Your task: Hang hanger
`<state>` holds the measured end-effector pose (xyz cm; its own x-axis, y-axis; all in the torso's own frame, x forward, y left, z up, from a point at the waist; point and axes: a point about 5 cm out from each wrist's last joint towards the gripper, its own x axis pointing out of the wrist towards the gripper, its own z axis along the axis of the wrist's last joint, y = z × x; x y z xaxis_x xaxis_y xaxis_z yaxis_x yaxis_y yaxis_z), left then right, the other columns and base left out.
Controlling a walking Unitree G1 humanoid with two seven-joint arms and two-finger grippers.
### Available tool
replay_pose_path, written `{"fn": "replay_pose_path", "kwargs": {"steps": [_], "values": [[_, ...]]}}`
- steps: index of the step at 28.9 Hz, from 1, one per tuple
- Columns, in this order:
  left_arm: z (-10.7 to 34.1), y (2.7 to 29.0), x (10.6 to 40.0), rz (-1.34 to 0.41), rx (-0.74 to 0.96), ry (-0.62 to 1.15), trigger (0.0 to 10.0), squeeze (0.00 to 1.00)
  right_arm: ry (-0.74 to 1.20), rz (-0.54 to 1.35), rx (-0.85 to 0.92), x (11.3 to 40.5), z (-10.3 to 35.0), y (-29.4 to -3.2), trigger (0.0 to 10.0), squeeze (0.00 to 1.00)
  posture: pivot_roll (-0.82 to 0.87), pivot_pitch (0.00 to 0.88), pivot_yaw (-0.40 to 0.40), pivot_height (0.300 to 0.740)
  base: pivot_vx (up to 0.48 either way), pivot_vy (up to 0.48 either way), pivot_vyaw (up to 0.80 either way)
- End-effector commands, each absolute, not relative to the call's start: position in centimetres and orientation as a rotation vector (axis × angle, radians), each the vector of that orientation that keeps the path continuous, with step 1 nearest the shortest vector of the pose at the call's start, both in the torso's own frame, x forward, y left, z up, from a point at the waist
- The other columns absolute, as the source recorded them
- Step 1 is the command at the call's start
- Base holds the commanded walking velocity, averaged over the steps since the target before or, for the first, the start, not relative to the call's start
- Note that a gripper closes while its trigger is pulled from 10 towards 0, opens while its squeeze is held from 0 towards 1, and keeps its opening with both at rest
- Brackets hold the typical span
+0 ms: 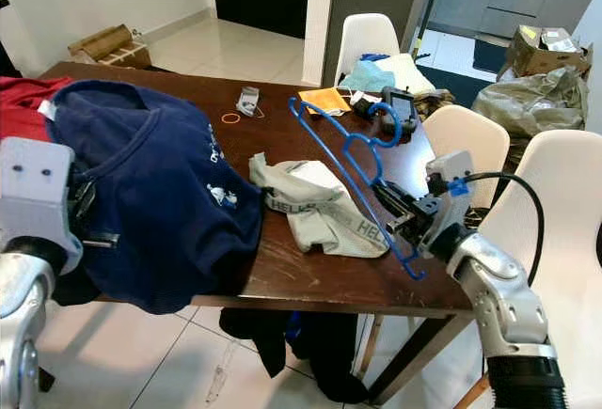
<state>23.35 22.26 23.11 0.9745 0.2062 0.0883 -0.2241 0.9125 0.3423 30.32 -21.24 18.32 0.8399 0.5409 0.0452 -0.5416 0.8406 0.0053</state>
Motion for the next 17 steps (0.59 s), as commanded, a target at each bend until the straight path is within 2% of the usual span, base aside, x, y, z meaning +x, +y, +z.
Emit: {"fn": "replay_pose_path", "kwargs": {"steps": [1, 7, 10, 12, 14, 15, 16, 17], "values": [[22.5, 22.0, 23.4, 0.196, 0.362, -0.026, 0.0, 0.0, -0.058, 0.565, 0.02, 30.2, 18.8, -21.6, 10.0, 0.0, 0.08, 0.04, -0.088, 0.74, 0.0, 0.0, 0.0], [22.6, 21.7, 24.0, 0.151, 0.351, -0.031, 0.0, 0.0, -0.064, 0.566, 0.021, 30.5, 18.8, -21.3, 10.0, 0.0, 0.09, 0.026, -0.084, 0.74, 0.0, 0.0, 0.0], [24.4, 21.1, 25.4, 0.063, 0.282, -0.107, 0.0, 0.0, -0.084, 0.561, 0.047, 30.8, 19.0, -20.9, 10.0, 0.0, 0.09, 0.016, -0.08, 0.74, 0.0, 0.0, 0.0], [27.7, 20.1, 27.0, -0.027, 0.208, -0.237, 0.0, 0.0, -0.114, 0.55, 0.098, 30.9, 19.3, -20.7, 10.0, 0.0, 0.1, 0.008, -0.082, 0.74, 0.0, 0.0, 0.0], [27.7, 20.1, 27.0, -0.027, 0.208, -0.237, 0.0, 0.0, -0.114, 0.55, 0.098, 30.9, 19.3, -20.7, 10.0, 0.0, 0.1, 0.008, -0.082, 0.74, 0.0, 0.0, 0.0], [30.0, 19.1, 27.8, -0.107, 0.197, -0.326, 0.0, 0.0, -0.136, 0.546, 0.139, 31.1, 19.6, -20.5, 10.0, 0.0, 0.1, 0.0, -0.085, 0.74, 0.0, 0.0, 0.0], [30.0, 19.1, 27.8, -0.107, 0.197, -0.326, 0.0, 0.0, -0.136, 0.546, 0.139, 31.1, 19.6, -20.5, 10.0, 0.0, 0.1, 0.0, -0.085, 0.74, 0.0, 0.0, 0.0], [35.2, 17.2, 28.8, -0.291, 0.158, -0.503, 0.0, 0.0, -0.186, 0.552, 0.227, 31.6, 20.4, -19.6, 10.0, 0.0, 0.09, 0.0, -0.069, 0.74, 0.0, 0.0, 0.0]]}}
